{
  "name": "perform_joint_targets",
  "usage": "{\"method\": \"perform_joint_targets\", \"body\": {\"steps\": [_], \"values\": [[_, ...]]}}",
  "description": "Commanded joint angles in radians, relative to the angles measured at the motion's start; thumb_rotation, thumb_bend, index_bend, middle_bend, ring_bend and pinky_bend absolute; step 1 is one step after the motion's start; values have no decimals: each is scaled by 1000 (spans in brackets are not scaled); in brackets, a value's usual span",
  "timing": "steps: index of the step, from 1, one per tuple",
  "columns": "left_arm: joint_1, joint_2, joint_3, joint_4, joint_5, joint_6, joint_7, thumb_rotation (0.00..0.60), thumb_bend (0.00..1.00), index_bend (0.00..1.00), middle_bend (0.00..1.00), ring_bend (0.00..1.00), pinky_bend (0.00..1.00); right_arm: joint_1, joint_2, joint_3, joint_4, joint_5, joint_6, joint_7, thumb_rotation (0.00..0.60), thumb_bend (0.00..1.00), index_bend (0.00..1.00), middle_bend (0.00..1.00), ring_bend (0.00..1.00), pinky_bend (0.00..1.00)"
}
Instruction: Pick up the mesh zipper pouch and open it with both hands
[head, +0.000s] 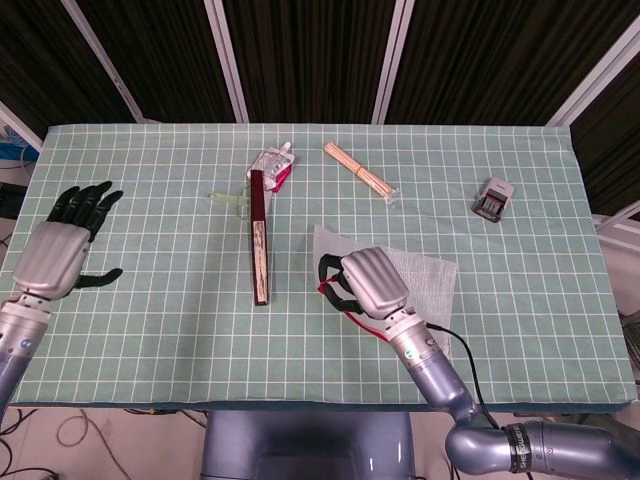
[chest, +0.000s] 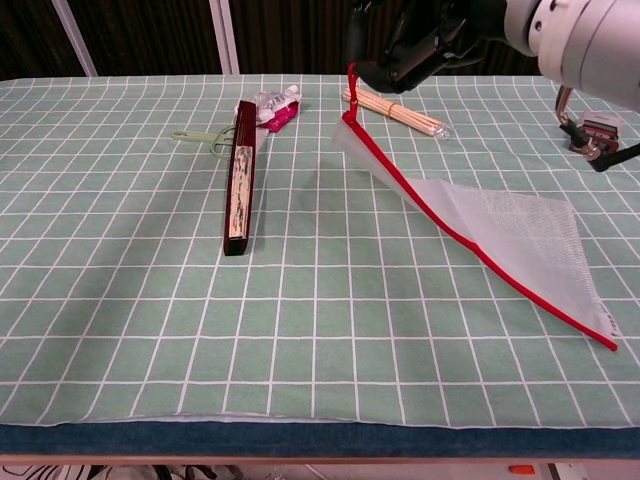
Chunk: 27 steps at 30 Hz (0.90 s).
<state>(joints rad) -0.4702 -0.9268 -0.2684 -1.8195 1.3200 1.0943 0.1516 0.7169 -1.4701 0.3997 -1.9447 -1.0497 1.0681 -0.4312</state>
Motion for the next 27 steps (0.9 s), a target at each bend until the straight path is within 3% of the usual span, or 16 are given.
{"method": "perform_joint_targets", "body": {"steps": [1,5,12,27], "values": [[-112,6,-46,-2,-76,-129,50,600,130,71,0,0,0,14,2,3,-3,21,6,-10,600,574,730,1000,1000,960],[-202,0,-59,2,-115,-241,64,600,140,127,0,0,0,26,8,2,-12,36,15,-14,600,575,732,1000,1000,960],[-314,-47,-58,19,-154,-347,99,600,178,226,33,0,0,46,8,0,-25,61,25,-15,600,574,735,1000,1000,960],[-461,-237,-20,83,-204,-380,152,600,199,272,37,0,0,88,5,-12,-33,95,50,-22,600,576,739,1000,1000,960]]}}
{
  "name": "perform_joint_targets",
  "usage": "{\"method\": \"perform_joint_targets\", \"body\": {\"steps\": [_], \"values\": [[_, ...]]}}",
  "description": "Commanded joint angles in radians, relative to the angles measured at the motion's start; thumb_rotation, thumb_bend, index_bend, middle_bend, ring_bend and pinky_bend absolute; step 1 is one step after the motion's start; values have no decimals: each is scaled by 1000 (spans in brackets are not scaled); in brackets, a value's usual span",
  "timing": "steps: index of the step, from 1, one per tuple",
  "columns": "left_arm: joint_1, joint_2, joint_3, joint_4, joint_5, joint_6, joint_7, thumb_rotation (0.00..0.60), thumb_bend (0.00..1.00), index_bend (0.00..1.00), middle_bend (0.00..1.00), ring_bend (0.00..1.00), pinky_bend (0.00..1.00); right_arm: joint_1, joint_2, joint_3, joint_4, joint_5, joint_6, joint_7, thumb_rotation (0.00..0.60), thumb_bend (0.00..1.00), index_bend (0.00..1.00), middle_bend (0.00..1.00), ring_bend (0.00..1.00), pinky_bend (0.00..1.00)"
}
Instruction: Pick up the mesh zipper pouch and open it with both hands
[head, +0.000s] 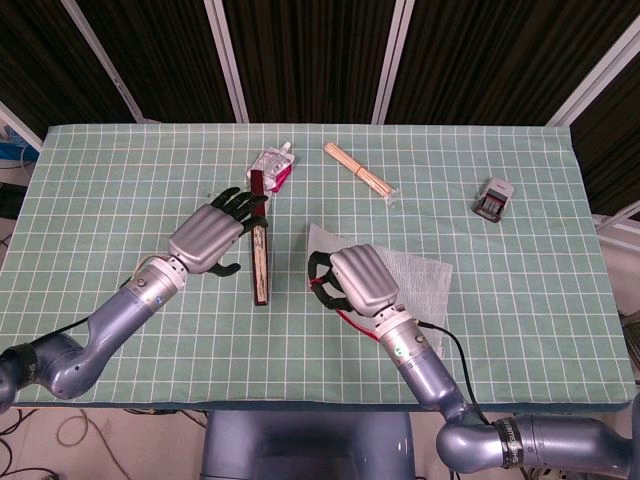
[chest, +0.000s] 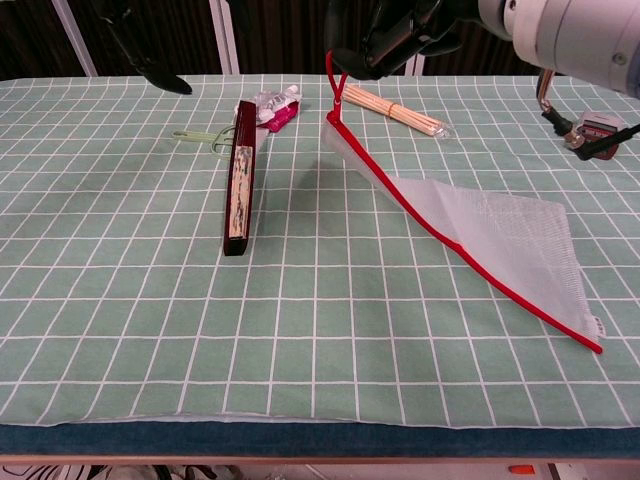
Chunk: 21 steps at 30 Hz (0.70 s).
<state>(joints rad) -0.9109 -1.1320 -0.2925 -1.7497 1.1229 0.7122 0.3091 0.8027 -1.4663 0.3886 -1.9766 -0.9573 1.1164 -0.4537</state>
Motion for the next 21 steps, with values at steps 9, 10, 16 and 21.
{"method": "perform_joint_targets", "body": {"steps": [9,10,16,21], "values": [[-69,-117,5,35,-11,0,-50,600,199,337,37,0,0,9,16,-6,-9,17,16,10,600,576,740,1000,1000,960],[-73,-124,6,38,-9,5,-49,600,199,343,37,0,0,10,19,-6,-11,17,18,13,600,576,741,1000,1000,960],[-99,-160,7,37,-14,22,-46,600,211,370,38,0,0,11,32,-7,-19,17,27,27,600,576,744,1000,1000,960],[-125,-189,14,43,-37,21,-36,600,235,399,38,0,0,12,45,-12,-29,14,33,33,600,579,745,1000,1000,960]]}}
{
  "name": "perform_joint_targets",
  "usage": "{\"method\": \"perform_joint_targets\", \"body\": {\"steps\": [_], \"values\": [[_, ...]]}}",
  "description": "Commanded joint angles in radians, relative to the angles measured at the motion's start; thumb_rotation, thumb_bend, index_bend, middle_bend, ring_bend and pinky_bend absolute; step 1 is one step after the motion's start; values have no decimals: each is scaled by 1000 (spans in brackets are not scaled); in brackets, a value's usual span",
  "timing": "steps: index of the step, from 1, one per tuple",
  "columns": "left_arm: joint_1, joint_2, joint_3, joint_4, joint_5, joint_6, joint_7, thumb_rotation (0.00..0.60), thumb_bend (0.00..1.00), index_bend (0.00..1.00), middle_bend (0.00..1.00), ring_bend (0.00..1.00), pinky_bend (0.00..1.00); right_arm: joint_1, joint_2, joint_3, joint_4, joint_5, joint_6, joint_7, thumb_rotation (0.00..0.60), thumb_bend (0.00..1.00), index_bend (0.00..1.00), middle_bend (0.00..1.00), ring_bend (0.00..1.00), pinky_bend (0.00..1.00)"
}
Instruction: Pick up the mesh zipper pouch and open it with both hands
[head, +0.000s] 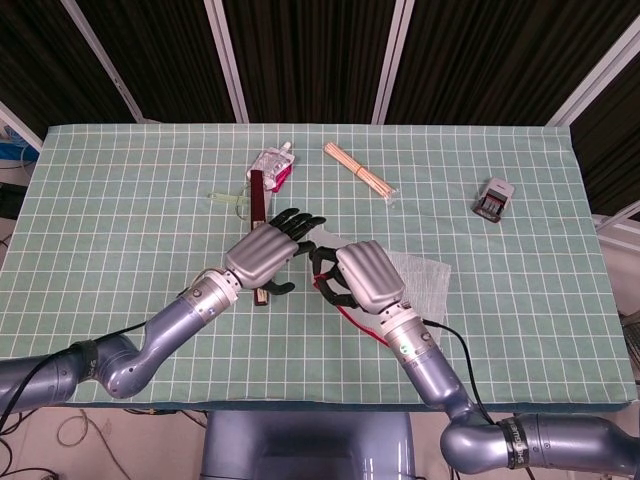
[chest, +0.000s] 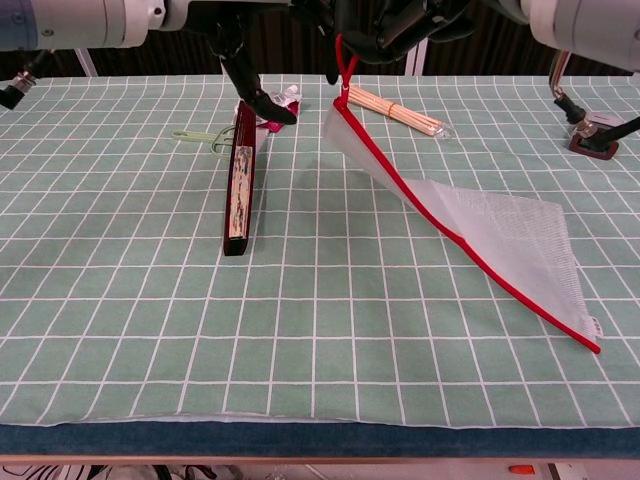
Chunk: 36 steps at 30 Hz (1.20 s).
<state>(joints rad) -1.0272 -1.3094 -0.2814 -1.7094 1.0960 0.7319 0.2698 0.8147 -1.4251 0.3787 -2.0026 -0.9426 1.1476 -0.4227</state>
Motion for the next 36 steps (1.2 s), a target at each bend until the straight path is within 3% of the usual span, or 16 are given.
{"method": "perform_joint_targets", "body": {"steps": [1,14,36], "values": [[-11,-16,4,4,-13,3,5,600,244,402,38,0,0,0,5,-3,-3,-1,3,4,600,580,745,1000,1000,960],[-45,-64,4,8,-71,27,0,600,342,479,55,0,0,-3,30,-13,-11,-2,11,28,600,587,747,1000,1000,960],[-75,-84,24,13,-108,45,-3,600,359,540,62,0,0,0,44,-30,-21,1,25,43,600,608,754,1000,1000,960]]}}
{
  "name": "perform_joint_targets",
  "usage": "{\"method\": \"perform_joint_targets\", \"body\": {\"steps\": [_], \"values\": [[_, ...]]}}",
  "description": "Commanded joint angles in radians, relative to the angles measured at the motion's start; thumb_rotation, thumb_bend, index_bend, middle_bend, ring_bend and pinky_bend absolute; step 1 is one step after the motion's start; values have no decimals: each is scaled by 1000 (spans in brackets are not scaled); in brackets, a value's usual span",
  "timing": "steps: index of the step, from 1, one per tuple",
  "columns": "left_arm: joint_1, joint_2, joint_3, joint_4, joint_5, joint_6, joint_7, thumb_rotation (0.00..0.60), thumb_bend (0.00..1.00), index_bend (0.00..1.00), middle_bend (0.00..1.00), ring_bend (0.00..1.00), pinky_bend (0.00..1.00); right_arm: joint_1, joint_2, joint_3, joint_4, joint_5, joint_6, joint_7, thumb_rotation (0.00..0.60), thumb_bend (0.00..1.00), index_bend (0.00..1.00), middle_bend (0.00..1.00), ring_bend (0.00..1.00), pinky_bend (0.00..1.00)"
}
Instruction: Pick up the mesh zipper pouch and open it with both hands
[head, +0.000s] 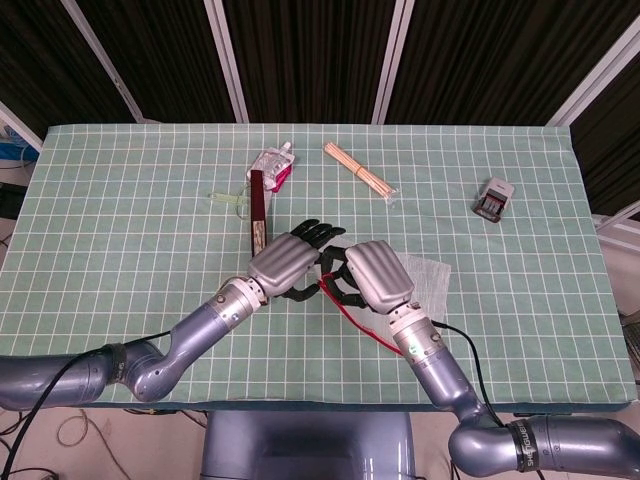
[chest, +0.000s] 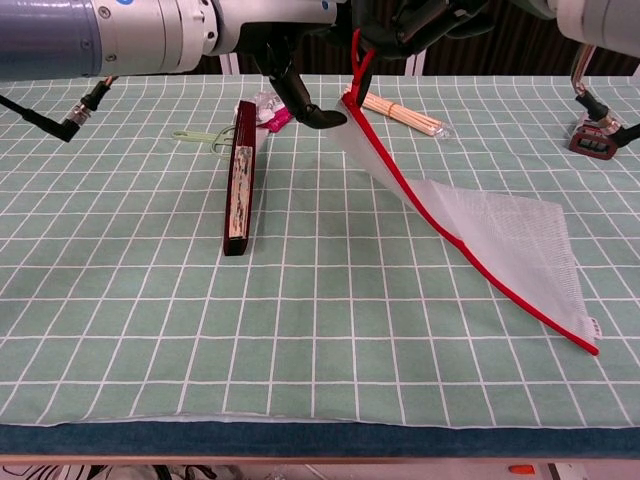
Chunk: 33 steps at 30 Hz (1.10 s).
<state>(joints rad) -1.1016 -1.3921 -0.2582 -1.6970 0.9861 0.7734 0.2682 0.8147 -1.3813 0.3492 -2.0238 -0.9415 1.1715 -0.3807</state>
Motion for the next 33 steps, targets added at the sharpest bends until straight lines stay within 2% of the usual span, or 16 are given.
{"method": "perform_joint_targets", "body": {"steps": [1,16,26,33], "values": [[-1,-2,1,0,3,5,-2,600,361,548,65,0,0,0,1,-2,-1,-1,1,1,600,607,755,1000,1000,960],[0,-10,7,-5,-2,33,-9,600,386,591,82,0,0,-5,11,-9,-8,-8,12,13,600,608,758,1000,1000,961],[11,-27,-6,1,11,88,-14,600,386,597,88,0,0,-33,42,-15,-6,-13,30,36,600,607,758,1000,1000,960],[21,-48,-37,-7,17,145,-31,600,386,604,91,0,0,-56,60,-21,-11,-15,43,59,600,608,758,1000,1000,960]]}}
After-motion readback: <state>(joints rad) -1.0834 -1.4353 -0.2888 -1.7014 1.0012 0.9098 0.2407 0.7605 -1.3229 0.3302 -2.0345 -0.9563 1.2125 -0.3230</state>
